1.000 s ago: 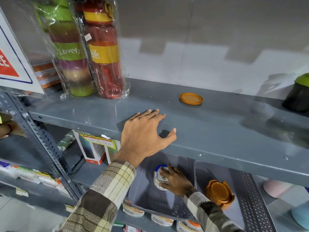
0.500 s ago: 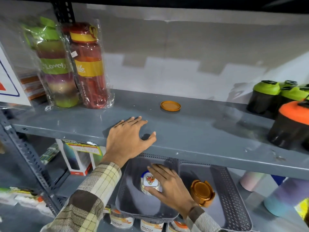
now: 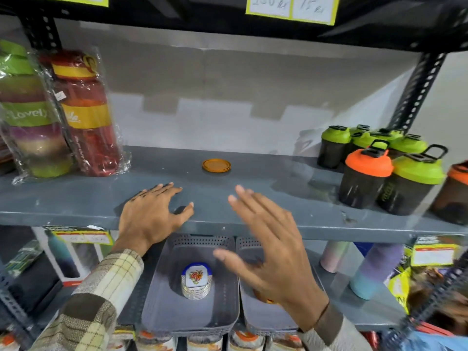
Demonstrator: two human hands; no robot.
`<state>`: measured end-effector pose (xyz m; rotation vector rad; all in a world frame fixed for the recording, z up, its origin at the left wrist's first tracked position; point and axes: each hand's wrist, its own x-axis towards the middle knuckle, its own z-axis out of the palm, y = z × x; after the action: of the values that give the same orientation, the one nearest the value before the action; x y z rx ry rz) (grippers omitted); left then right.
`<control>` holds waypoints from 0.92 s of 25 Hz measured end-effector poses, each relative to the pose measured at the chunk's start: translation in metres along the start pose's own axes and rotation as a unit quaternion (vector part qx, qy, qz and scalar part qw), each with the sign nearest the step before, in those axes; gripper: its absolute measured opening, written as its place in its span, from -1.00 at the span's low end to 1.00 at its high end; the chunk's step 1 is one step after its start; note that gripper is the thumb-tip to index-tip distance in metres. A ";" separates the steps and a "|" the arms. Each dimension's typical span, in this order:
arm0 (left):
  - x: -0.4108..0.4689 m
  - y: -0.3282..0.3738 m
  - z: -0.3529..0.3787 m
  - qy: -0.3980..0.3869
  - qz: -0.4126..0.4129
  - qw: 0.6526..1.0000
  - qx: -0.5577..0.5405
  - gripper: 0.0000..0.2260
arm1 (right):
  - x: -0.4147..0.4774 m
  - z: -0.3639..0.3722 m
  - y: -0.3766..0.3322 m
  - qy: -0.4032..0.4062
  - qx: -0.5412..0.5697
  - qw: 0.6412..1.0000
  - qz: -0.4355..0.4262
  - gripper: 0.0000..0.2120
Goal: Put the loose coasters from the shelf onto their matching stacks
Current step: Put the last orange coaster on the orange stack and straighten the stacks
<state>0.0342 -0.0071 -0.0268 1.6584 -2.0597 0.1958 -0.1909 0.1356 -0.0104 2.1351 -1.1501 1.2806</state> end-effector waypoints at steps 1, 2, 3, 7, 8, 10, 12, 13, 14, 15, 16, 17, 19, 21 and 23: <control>-0.001 0.000 0.000 0.005 0.000 1.000 -0.006 -0.38 | 0.010 -0.006 0.004 0.017 -0.017 1.000 0.001 -0.36; -0.002 0.001 0.000 0.015 0.006 1.000 -0.005 -0.37 | 0.020 -0.011 0.009 0.033 -0.034 0.999 0.006 -0.35; -0.004 0.001 -0.001 0.022 0.012 1.000 -0.001 -0.35 | 0.030 -0.015 0.014 0.047 -0.045 0.998 0.012 -0.34; -0.005 0.008 -0.010 -0.017 -0.007 1.000 0.013 -0.44 | 0.069 -0.022 0.035 0.087 -0.075 0.993 0.035 -0.33; -0.006 0.010 -0.012 -0.019 -0.012 1.000 0.016 -0.44 | 0.076 -0.021 0.040 0.086 -0.081 0.992 0.042 -0.32; -0.006 0.011 -0.015 -0.010 -0.013 1.000 0.010 -0.45 | 0.085 -0.016 0.051 0.072 -0.092 0.991 0.057 -0.31; -0.007 0.012 -0.015 -0.005 -0.012 1.000 0.011 -0.46 | 0.087 -0.008 0.060 0.054 -0.096 0.992 0.068 -0.30; -0.007 0.012 -0.015 -0.002 -0.010 1.000 0.014 -0.46 | 0.086 -0.003 0.064 0.046 -0.094 0.992 0.072 -0.30; -0.007 0.012 -0.015 0.004 -0.006 1.000 0.015 -0.47 | 0.086 0.003 0.068 0.038 -0.094 0.992 0.076 -0.30; -0.006 0.013 -0.015 0.009 -0.001 1.000 0.017 -0.47 | 0.086 0.010 0.072 0.029 -0.095 0.992 0.081 -0.30; -0.006 0.012 -0.014 0.013 0.001 1.000 0.017 -0.47 | 0.088 0.018 0.077 0.017 -0.095 0.991 0.089 -0.31; -0.005 0.010 -0.012 0.013 0.001 1.000 0.018 -0.46 | 0.091 0.026 0.081 -0.002 -0.095 0.990 0.100 -0.31; -0.005 0.007 -0.009 0.010 0.002 1.000 0.021 -0.41 | 0.099 0.045 0.092 -0.057 -0.088 0.985 0.134 -0.32; -0.004 0.006 -0.006 0.008 0.003 1.000 0.018 -0.37 | 0.109 0.067 0.109 -0.140 -0.052 0.972 0.183 -0.31; -0.004 0.004 -0.004 0.014 0.002 1.000 0.008 -0.34 | 0.122 0.092 0.124 -0.225 0.010 0.945 0.239 -0.26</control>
<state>0.0319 -0.0011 -0.0239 1.6524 -2.0471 0.2366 -0.2117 -0.0537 0.0396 2.3182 -1.9461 0.9947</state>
